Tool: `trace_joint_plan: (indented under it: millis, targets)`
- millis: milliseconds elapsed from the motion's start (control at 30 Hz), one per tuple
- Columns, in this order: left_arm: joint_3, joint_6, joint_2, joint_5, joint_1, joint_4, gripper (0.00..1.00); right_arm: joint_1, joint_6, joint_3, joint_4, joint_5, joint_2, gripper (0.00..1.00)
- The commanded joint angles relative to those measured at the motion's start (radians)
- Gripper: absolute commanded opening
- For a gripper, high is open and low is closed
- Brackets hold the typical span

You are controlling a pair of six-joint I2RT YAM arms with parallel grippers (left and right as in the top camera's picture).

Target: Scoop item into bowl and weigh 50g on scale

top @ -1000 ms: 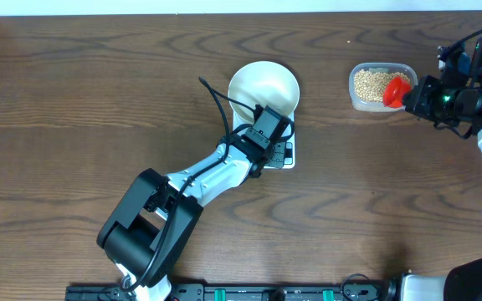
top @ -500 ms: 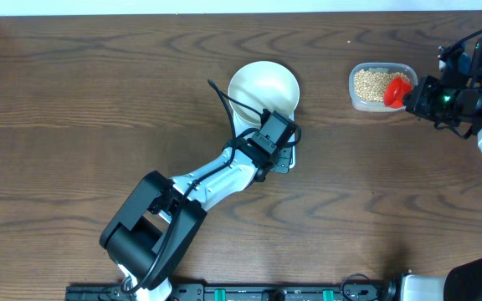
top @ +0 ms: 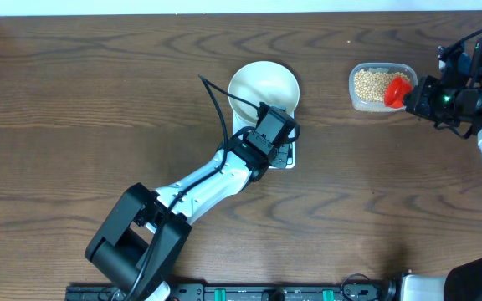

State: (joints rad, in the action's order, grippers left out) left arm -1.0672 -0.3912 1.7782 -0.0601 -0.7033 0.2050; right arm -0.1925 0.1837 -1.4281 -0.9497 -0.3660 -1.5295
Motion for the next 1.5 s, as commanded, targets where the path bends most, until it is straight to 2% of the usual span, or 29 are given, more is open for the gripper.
trace_joint_plan:
  millis: [0, 233, 333, 433, 667, 1000, 1167, 1267, 1367, 1467]
  targets:
    - [0.011, 0.016, 0.000, -0.027, 0.000, 0.003, 0.07, -0.007, -0.017, -0.016, -0.001, 0.002, 0.013, 0.01]
    - [0.010, 0.020, -0.017, -0.027, 0.000, 0.039, 0.07, -0.007, -0.017, -0.016, 0.002, 0.036, 0.013, 0.01]
    - [0.010, 0.056, -0.051, -0.017, 0.001, 0.067, 0.07, -0.007, -0.017, -0.016, 0.014, 0.047, 0.013, 0.01]
    - [0.010, 0.126, -0.137, 0.031, 0.014, 0.071, 0.07, -0.007, -0.017, -0.016, 0.063, 0.046, 0.013, 0.01]
    - [0.010, 0.130, -0.333, 0.021, 0.070, 0.070, 0.07, -0.007, -0.017, -0.016, 0.163, 0.046, 0.013, 0.01]
    - [0.011, 0.138, -0.340, 0.022, 0.166, 0.116, 0.07, -0.007, -0.017, -0.016, 0.179, 0.051, 0.005, 0.01]
    - [0.011, 0.240, -0.340, 0.022, 0.188, 0.162, 0.07, -0.007, -0.016, -0.016, 0.180, 0.054, -0.002, 0.01]
    - [0.011, 0.342, -0.340, 0.022, 0.187, 0.255, 0.08, -0.007, -0.016, -0.016, 0.179, 0.053, -0.002, 0.01]
    - [0.011, 0.310, -0.341, 0.022, 0.187, 0.344, 0.07, -0.006, -0.012, -0.016, 0.174, 0.053, -0.002, 0.01]
    - [0.010, 0.211, -0.344, 0.023, 0.187, 0.385, 0.07, -0.006, -0.013, -0.016, 0.168, 0.053, -0.002, 0.01]
